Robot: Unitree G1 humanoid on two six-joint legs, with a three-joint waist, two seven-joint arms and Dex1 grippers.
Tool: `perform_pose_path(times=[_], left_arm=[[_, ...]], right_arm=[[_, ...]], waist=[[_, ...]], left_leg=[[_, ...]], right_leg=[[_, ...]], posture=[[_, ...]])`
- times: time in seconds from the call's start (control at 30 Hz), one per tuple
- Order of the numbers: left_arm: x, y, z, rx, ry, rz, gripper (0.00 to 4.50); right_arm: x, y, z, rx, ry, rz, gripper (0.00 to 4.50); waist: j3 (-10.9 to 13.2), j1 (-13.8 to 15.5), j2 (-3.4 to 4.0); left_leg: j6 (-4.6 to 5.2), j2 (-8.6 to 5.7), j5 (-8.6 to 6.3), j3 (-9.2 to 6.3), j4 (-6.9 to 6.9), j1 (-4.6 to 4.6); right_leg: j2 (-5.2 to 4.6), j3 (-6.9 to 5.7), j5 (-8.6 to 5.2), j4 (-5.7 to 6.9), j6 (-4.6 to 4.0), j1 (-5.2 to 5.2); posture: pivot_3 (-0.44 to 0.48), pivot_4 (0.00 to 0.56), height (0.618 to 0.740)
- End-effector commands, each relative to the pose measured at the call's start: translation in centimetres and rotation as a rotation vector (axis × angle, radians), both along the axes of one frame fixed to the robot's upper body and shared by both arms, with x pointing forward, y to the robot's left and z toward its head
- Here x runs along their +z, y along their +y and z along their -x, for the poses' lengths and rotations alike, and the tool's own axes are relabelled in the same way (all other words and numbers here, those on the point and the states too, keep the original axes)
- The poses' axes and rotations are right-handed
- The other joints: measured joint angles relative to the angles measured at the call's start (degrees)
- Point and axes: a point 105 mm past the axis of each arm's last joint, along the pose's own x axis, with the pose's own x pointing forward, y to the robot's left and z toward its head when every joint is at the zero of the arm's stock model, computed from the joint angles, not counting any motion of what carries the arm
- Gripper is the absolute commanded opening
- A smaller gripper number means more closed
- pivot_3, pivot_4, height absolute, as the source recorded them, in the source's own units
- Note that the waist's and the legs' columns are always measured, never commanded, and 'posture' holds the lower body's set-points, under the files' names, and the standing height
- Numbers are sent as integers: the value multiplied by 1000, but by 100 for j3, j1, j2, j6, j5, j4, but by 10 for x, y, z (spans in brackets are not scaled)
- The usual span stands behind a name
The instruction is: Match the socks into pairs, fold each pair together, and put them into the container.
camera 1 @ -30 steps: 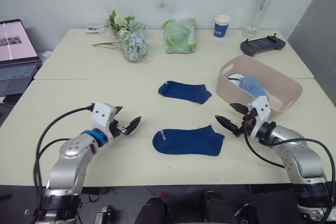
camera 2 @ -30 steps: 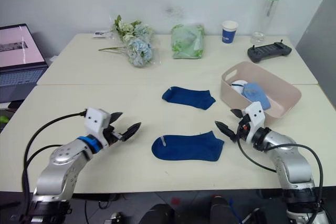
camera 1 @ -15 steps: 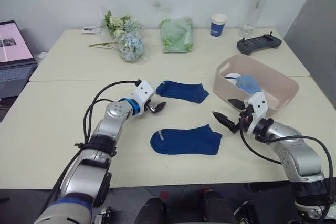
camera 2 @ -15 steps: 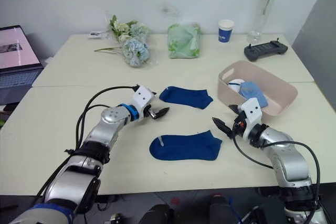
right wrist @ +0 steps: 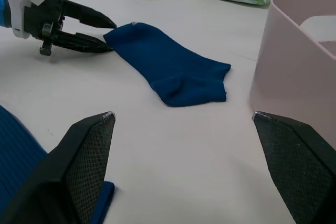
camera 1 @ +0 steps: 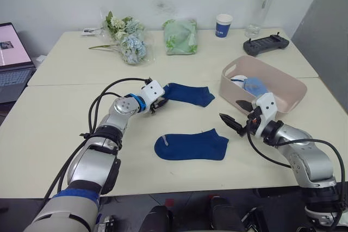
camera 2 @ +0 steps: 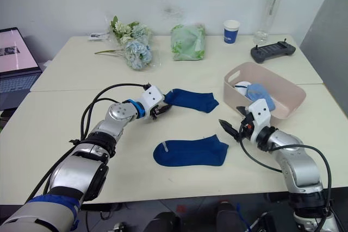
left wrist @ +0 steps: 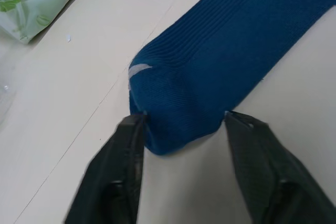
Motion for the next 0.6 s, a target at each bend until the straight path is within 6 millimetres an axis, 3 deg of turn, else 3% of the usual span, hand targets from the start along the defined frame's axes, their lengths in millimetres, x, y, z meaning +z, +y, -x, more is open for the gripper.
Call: perform_pose_path(times=[0.03,0.13,0.27,0.43,0.6], left_arm=[[4,3,-2,12,-14,-3,808],[4,3,-1,3,-15,-1,43],[6,0,2,-32,-14,19,43],[1,-2,12,-88,18,27,43],[-5,1,38,-133,42,40,43]], right_arm=[[20,4,0,5,-72,-13,4500],[19,6,1,16,-71,-3,4500],[11,13,7,53,-57,48,4500],[5,26,-2,112,-53,131,4500],[1,36,-14,162,-21,174,4500]], waist=[[0,-3,0],[0,-2,0],[0,-2,0],[0,-16,0],[-1,-40,2]], left_leg=[[0,0,0,0,0,0],[0,0,0,-2,0,-1],[0,0,0,-2,0,-2],[0,1,0,0,0,-2],[-1,2,0,1,-3,-2]], right_leg=[[0,0,0,0,0,0],[1,-1,0,0,0,-1],[1,-1,0,-2,0,-1],[1,1,0,-1,0,-3],[1,5,0,-2,0,-6]], posture=[[0,150,740],[0,150,740],[0,150,740],[0,150,740],[0,150,740]])
